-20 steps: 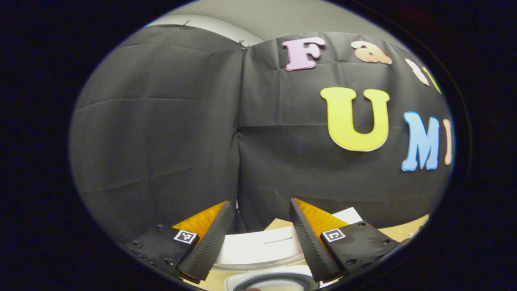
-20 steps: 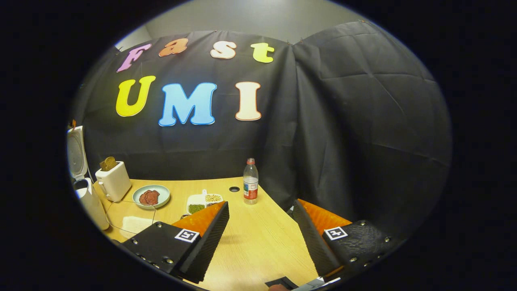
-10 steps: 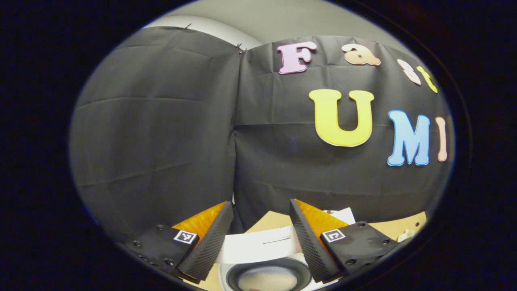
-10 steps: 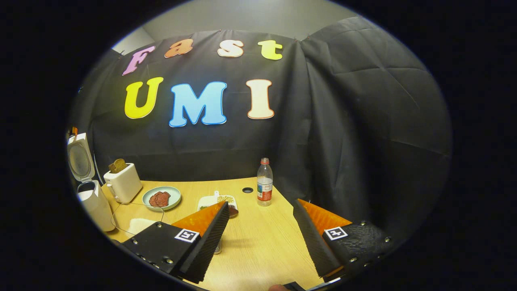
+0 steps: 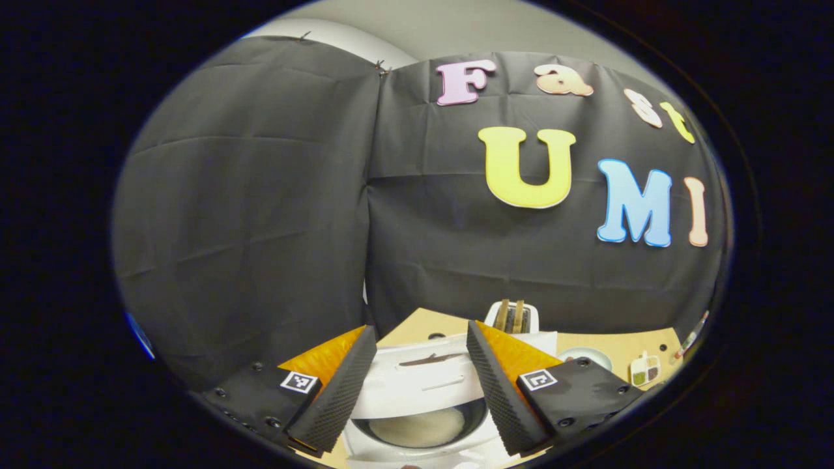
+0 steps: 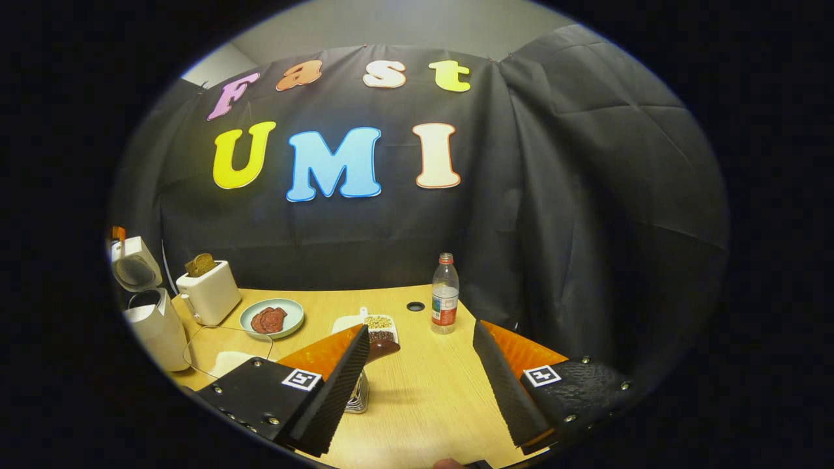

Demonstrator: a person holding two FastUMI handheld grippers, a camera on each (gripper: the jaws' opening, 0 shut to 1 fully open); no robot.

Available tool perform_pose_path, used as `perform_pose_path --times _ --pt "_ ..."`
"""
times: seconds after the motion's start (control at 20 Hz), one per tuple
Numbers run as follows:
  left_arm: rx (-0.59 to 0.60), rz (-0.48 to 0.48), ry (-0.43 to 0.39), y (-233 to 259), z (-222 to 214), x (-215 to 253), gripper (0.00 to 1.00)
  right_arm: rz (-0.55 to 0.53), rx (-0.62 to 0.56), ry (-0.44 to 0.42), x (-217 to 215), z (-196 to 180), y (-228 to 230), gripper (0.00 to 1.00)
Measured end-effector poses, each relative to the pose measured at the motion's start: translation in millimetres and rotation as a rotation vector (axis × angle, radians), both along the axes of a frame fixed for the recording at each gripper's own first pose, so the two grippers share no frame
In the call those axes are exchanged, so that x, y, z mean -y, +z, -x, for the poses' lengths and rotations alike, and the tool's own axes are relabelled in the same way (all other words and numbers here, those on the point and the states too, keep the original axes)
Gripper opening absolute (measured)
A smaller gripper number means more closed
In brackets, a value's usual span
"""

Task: Close the left gripper, press the button to open the rice cooker; take a wooden spoon from the chopstick holder with the right hand, scoop a spoonful of rice and pour it into the rice cooker, then put the wooden spoon back into the chopstick holder.

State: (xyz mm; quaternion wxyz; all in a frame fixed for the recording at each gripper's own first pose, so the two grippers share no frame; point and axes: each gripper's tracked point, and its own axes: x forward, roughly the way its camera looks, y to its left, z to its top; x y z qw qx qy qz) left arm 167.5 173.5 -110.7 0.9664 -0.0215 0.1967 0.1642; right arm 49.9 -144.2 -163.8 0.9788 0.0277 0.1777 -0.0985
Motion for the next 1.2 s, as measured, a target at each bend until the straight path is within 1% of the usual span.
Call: perform_pose_path --times 0.05,0.1,0.15,0.3,0.6,0.65,0.7,0.85,0.9,0.95,1.0,1.05,1.1,1.2 --pt "-0.01 0.006 -0.008 -7 7 5 0.99 0.002 -0.001 0.01 -2 -2 0 0.97" --pt "-0.024 0.015 -0.017 -16 12 9 0.94 0.005 -0.004 0.019 -4 -3 -1 0.97" --pt "-0.041 0.023 -0.025 -26 19 14 0.96 0.006 -0.004 0.027 -5 -6 -1 0.97" --pt "-0.073 0.034 -0.035 -50 35 21 0.97 -0.001 -0.008 0.04 -9 -10 -4 0.98" --pt "-0.108 0.02 -0.056 -79 51 33 0.98 0.004 -0.016 0.058 -14 -12 -6 0.97" --pt "-0.117 0.014 -0.064 -85 53 34 1.0 0.003 -0.016 0.06 -15 -11 -7 0.98" --pt "-0.13 0.014 -0.072 -91 55 35 0.98 0.005 -0.018 0.061 -15 -12 -7 0.98" --pt "-0.211 0.03 -0.09 -123 62 37 0.98 0.014 -0.024 0.064 -15 -11 -9 0.97" --pt "-0.167 -0.008 -0.11 -118 58 37 0.99 0.016 -0.024 0.063 -15 -11 -9 0.98" --pt "-0.193 -0.007 -0.108 -120 60 36 1.0 0.014 -0.024 0.063 -17 -11 -8 0.98" --pt "-0.176 -0.003 -0.102 -118 61 36 0.96 0.01 -0.023 0.065 -20 -10 -8 0.97" --pt "-0.186 0.01 -0.096 -119 62 36 0.97 0.004 -0.021 0.067 -22 -10 -7 0.97" --pt "-0.171 0.013 -0.093 -115 61 35 0.99 -0.006 -0.012 0.072 -26 -10 -3 0.98" --pt "-0.195 0.009 -0.11 -114 64 38 0.98 -0.015 0.01 0.091 -35 -11 10 0.97"
